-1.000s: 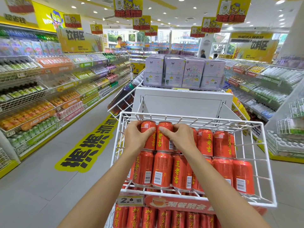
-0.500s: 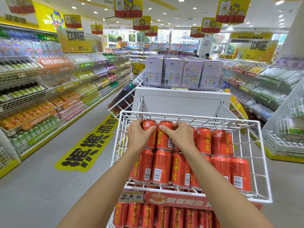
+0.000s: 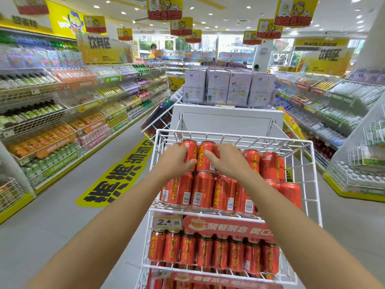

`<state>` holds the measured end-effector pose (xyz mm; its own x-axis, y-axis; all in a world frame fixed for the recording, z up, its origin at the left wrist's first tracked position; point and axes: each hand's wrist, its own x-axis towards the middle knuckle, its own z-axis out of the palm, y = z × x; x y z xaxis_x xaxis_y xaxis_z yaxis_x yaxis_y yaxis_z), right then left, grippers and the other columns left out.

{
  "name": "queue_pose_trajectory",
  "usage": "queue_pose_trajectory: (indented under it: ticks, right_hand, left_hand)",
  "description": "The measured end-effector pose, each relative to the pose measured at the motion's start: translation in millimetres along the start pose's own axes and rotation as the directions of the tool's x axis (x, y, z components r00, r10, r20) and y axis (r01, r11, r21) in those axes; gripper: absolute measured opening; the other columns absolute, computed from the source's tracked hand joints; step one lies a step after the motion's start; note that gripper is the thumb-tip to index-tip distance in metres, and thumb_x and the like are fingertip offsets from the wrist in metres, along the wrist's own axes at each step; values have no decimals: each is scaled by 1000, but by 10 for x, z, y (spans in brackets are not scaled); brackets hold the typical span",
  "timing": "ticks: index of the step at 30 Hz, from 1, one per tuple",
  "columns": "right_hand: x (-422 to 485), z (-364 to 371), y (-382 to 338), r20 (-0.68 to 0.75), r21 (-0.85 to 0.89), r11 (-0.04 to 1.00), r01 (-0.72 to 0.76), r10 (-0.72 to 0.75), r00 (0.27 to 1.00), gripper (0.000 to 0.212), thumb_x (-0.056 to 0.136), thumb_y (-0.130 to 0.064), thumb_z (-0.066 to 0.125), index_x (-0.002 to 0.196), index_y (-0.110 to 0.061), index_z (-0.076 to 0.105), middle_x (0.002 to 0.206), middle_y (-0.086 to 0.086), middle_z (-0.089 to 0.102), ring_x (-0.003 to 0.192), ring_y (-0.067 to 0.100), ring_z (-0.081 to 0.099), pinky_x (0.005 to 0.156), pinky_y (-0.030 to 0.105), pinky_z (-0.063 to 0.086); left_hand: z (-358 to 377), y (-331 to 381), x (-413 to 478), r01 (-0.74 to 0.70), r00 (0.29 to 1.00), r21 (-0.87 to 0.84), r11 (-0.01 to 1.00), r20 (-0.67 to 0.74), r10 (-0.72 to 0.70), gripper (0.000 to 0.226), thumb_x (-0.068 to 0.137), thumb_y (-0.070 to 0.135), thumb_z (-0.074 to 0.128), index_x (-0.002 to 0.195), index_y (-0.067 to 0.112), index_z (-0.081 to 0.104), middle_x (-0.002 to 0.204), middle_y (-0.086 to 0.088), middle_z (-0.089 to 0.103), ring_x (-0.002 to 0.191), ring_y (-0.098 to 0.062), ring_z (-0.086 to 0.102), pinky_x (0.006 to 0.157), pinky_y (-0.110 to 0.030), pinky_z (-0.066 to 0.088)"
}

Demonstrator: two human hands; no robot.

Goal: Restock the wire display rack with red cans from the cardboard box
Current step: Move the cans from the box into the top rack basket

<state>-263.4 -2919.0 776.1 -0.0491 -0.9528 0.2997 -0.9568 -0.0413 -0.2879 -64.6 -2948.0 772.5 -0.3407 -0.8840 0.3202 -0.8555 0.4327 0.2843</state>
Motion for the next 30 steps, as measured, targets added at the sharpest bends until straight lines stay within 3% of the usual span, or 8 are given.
queue_pose_trajectory:
  ticks: [3,7,11,16,19,23,25,30]
  right_hand:
    - [-359,-80,-41,129,-92,989,117,-105,986,74,101,-65,46,150,-11,49,149,17,51,142,36,43,118,49,38]
    - [-982,-183,-117,148,-203,956,213,-185,972,77,100,-65,47,158,-15,39,161,19,39,150,37,32,124,49,29]
    - [-1607,-274,-164,169,-269,945,186,-144,975,80,100,-66,46,162,-18,32,164,18,35,152,36,30,123,51,30]
    - [-2334,-133,-218,215,-248,963,103,-49,975,77,101,-61,49,160,-13,36,162,21,37,151,37,31,124,49,29]
    - [-2725,240,-297,248,-201,976,85,-33,968,76,101,-60,50,159,-12,37,160,18,39,150,36,33,121,51,34]
    - [-3120,909,-400,363,-153,984,90,-28,931,78,102,-61,48,162,-13,32,164,16,35,154,34,29,123,48,34]
    - [-3250,1285,-393,410,-117,988,101,-44,911,75,102,-60,50,159,-13,38,157,16,43,149,35,35,119,48,38]
    - [-3665,2450,-214,536,-31,998,62,-36,843,70,101,-56,54,153,-9,46,145,15,53,138,36,45,108,45,45]
  left_hand:
    - [-112,47,-370,-120,989,195,974,104,102,43,96,54,61,105,12,61,118,-15,64,115,-34,57,91,-42,49]
    - [-197,238,-846,-270,953,322,907,224,204,56,97,61,54,123,12,59,127,-14,60,121,-34,55,100,-49,49]
    - [-166,434,-1319,-409,894,297,863,317,315,59,98,62,53,132,15,57,127,-11,60,122,-33,55,99,-46,49]
    - [68,381,-1963,-464,854,131,876,328,404,52,97,53,60,131,14,62,126,-10,63,119,-34,59,97,-46,50]
    - [380,138,-2402,-424,858,105,899,365,362,57,96,58,58,131,14,61,121,-11,62,114,-33,59,89,-44,52]
    - [905,-271,-2961,-333,817,53,942,516,259,55,97,60,56,126,14,60,114,-10,61,110,-32,58,90,-50,53]
    - [1191,-473,-3195,-287,804,12,958,547,234,54,97,56,58,132,15,58,118,-11,62,115,-32,58,92,-49,53]
    - [2092,-946,-3844,-105,747,-26,994,657,96,46,95,50,64,120,11,62,111,-14,63,108,-37,60,82,-42,50]
